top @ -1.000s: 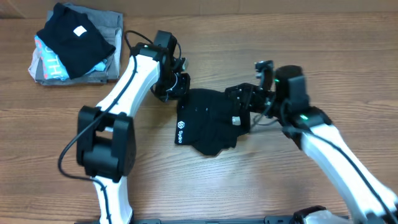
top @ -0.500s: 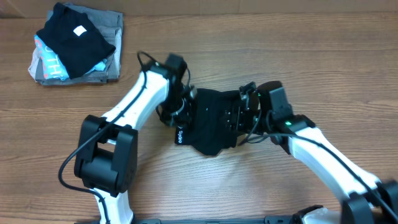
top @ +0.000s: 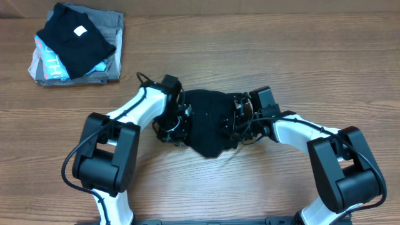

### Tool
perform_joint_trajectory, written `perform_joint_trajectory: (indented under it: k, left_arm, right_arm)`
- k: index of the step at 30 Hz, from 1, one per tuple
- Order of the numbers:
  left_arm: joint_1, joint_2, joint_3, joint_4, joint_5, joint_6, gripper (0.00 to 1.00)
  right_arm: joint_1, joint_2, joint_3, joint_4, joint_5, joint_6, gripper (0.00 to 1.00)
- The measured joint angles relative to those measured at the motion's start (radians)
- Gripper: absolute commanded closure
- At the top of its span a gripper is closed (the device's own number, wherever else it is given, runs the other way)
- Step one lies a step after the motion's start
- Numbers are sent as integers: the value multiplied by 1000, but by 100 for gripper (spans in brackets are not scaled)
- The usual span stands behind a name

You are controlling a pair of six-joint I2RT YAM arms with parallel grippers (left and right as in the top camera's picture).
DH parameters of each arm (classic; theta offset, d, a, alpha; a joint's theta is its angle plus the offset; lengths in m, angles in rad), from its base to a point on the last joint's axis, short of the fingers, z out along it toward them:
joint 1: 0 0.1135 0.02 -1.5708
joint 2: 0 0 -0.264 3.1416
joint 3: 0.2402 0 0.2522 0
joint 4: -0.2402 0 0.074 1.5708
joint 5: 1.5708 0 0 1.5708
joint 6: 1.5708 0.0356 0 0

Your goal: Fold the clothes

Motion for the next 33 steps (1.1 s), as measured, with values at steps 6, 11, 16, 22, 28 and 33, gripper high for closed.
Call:
perform_joint_trajectory:
  k: [6, 11, 16, 22, 28, 33]
  left_arm:
    - [89, 0, 2, -24, 6, 38, 96]
    - [100, -52, 18, -30, 15, 71, 93]
    - [100, -200, 46, 0, -10, 60, 23]
    - [126, -259, 63, 55, -64, 33, 0]
    - [217, -149, 63, 115, 25, 80, 0]
    - [253, -27, 63, 157, 169, 142, 0]
  right_arm:
    - [-43, -42, -6, -5, -48, -21, 75]
    - [-60, -272, -9, -21, -74, -39, 0]
    - [-63, -523, -5, -37, -63, -18, 0]
    - [-73, -587, -4, -195, 37, 68, 0]
    - [-73, -580, -5, -225, 66, 77, 0]
    - [-73, -580, -5, -224, 71, 74, 0]
